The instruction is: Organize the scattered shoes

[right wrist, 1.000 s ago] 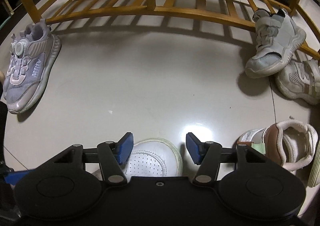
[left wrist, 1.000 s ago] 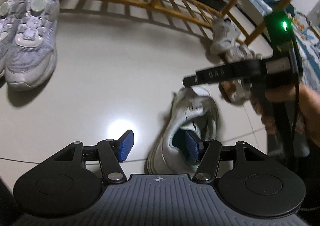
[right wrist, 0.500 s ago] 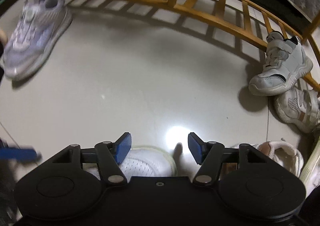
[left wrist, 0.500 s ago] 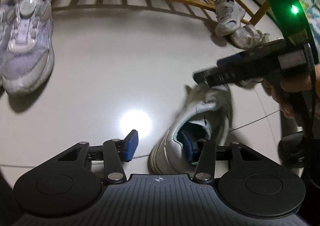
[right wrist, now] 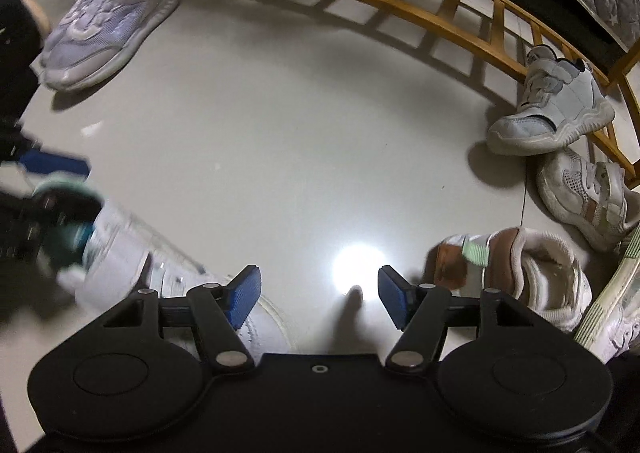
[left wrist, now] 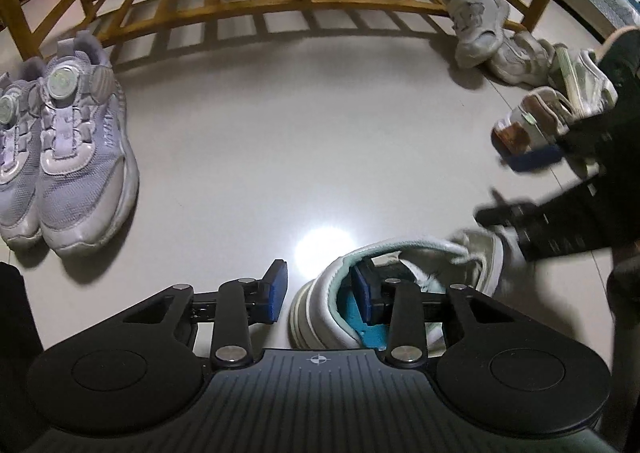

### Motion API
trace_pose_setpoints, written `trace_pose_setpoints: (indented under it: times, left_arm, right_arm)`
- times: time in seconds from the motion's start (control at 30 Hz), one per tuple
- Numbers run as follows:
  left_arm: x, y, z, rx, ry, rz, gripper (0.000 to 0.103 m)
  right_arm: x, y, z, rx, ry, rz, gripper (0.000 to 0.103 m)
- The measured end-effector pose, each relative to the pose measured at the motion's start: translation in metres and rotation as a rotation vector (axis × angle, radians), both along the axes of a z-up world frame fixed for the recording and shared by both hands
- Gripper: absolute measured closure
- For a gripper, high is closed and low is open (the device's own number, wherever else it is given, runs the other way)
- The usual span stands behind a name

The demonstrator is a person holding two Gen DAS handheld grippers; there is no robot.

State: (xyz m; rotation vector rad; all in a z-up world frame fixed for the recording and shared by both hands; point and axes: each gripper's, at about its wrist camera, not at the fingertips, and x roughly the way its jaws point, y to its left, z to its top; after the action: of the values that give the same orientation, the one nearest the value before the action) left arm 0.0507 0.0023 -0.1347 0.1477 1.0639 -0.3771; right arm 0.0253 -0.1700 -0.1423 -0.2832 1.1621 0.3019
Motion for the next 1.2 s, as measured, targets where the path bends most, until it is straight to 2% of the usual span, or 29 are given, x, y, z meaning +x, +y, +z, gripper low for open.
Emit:
trace_pose_setpoints:
  times: [0.13,0.3,0.57,0.7,0.87,1.0,1.2]
  left_arm:
    - [0.003,0.006,0.005,-0.003,-0.036,0.046,0.064]
    - [0.001,0.016,0.011,-0.018,-0.053,0.084,0.064]
    - [-0.01,0.036,0.018,-0.119,-0.071,0.135,0.06]
    - [-0.012,0.039,0.018,-0.141,-0.076,0.146,0.06]
    - [-0.017,0.044,0.026,-0.18,-0.124,0.164,0.055]
    - [-0.02,0.051,0.032,-0.217,-0.168,0.203,0.049]
    - [-0.018,0.058,0.029,-0.227,-0.182,0.261,0.046]
  right_arm:
    - [-0.017,0.008,0.0,0.01,0.018,0.048,0.032]
    - [-0.034,0.011,0.005,0.035,-0.01,0.066,0.028]
    - [-0.046,0.012,0.028,0.056,-0.07,0.116,0.029]
    - [-0.055,0.024,0.032,0.094,-0.049,0.211,0.029]
    - [-0.058,0.053,0.02,0.105,-0.031,0.299,0.029]
    - [-0.055,0.069,0.011,0.103,-0.025,0.321,0.029]
    - [-0.052,0.083,0.0,0.073,-0.036,0.321,0.033]
